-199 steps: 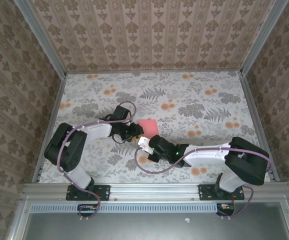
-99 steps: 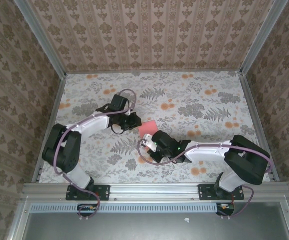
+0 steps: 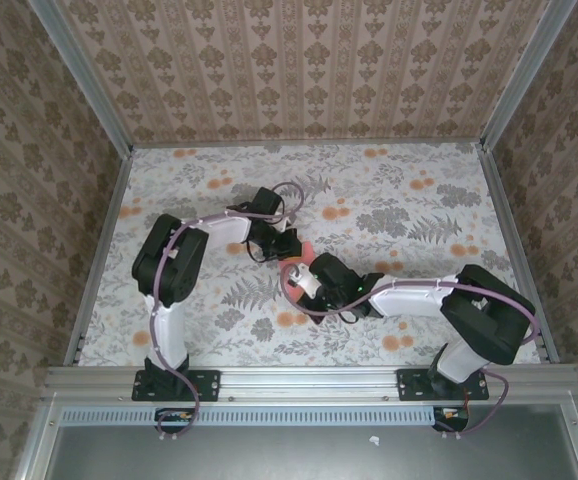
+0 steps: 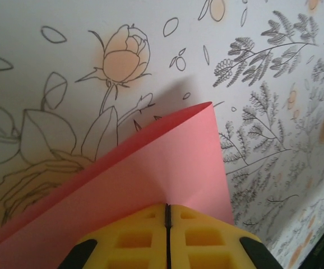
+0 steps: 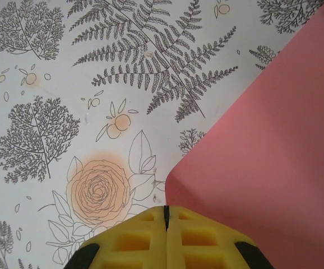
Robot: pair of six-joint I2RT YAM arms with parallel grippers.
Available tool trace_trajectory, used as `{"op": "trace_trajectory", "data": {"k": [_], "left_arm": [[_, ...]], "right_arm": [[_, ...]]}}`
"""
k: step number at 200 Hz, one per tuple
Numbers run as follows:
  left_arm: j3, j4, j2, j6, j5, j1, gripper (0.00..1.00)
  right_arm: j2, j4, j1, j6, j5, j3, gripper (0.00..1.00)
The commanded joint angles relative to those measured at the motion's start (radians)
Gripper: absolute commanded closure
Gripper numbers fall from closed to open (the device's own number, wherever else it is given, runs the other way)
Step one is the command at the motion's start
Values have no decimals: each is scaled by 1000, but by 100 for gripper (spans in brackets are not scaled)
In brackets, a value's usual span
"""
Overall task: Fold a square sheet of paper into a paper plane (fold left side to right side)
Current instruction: Third fold the triangle at the center of the table.
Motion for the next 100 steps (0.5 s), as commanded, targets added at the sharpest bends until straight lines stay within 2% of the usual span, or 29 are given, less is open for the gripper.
{"op": "trace_trajectory", "data": {"k": [1,58,100], "left_arm": [[33,-57,31,58,-7,-9,93],[51,-89,75,97,-22,-19,97],[57,-102,79,107,-32,-25,98]], "right_arm": [[13,9,-48,57,-136,22,100],[70,-47,-185,117,-298,58,100],[125,-61,-238,131,-287,83,100]]}}
